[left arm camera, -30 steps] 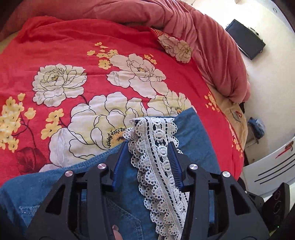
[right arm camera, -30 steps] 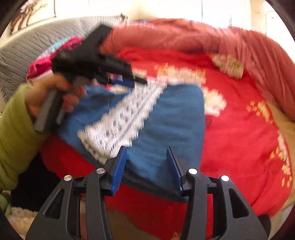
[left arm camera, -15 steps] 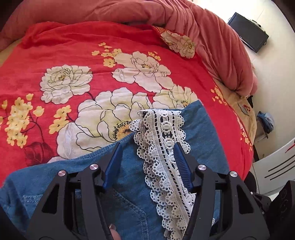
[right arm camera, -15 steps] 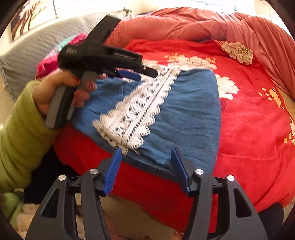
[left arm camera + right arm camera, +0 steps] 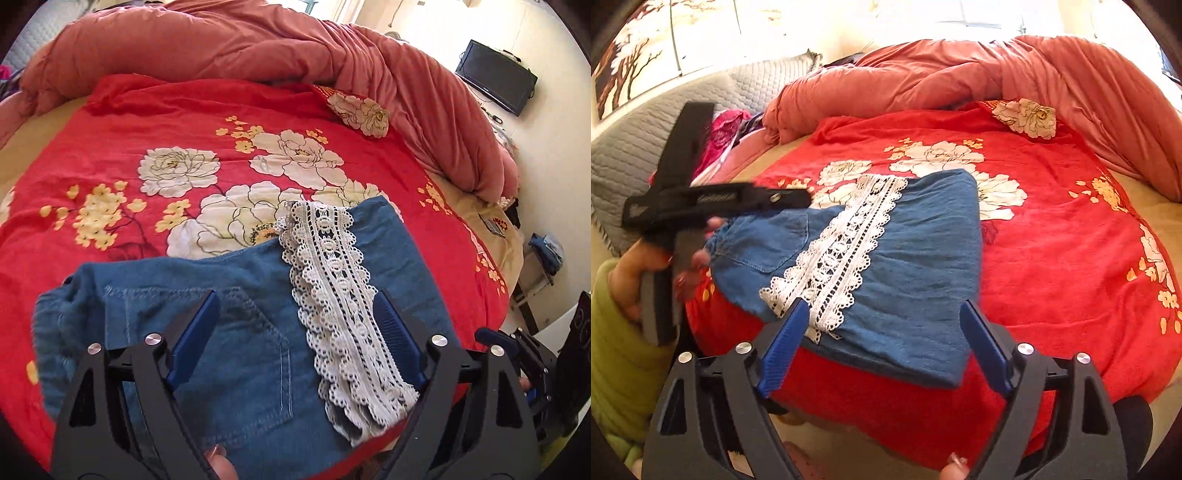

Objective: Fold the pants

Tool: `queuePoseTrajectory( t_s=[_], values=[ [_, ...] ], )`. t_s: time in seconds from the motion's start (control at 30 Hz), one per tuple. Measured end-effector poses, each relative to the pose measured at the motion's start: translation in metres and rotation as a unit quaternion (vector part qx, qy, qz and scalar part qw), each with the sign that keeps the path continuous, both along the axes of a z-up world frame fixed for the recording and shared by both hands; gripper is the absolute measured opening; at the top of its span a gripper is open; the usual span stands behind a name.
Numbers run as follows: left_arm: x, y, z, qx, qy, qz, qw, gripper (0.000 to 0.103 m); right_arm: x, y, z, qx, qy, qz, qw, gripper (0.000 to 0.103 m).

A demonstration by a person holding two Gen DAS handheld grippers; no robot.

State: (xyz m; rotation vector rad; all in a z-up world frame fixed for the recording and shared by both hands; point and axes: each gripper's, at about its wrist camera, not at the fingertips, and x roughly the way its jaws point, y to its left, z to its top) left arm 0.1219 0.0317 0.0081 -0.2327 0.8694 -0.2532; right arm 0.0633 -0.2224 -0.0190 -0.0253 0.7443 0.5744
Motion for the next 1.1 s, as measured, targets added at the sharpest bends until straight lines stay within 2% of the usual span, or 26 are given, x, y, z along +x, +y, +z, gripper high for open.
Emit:
queuePoseTrajectory(
  t_s=[0.13,0.23,0.47,0.7,1.1],
  values=[
    [-0.016,-0.003,0.004,0.019,-0.003,0.004,0.9998,0.089,-0.003,-0.003,0.004,-0.005,-0.011,-0.013,1.0,0.092],
    [-0.029,-0.006,0.006,0.032,-0.005,0.005,0.9994,0.093,-0.005,-0.006,0.009,-0.004,-0.021,-0.023,1.0,0.095],
    [-0.051,0.002,0.011,0.051,-0.013,0.028,0.9982,0.093,-0.009,-0.01,0.021,0.016,-0.037,-0.031,0.999,0.098],
    [-0.07,0.023,0.014,0.059,-0.019,0.055,0.9965,0.093,-0.012,0.004,0.025,0.01,-0.04,-0.027,0.999,0.098],
    [-0.109,0.082,0.025,0.047,-0.03,0.123,0.9909,0.093,-0.017,0.033,0.03,-0.002,-0.044,-0.005,0.999,0.098]
  ],
)
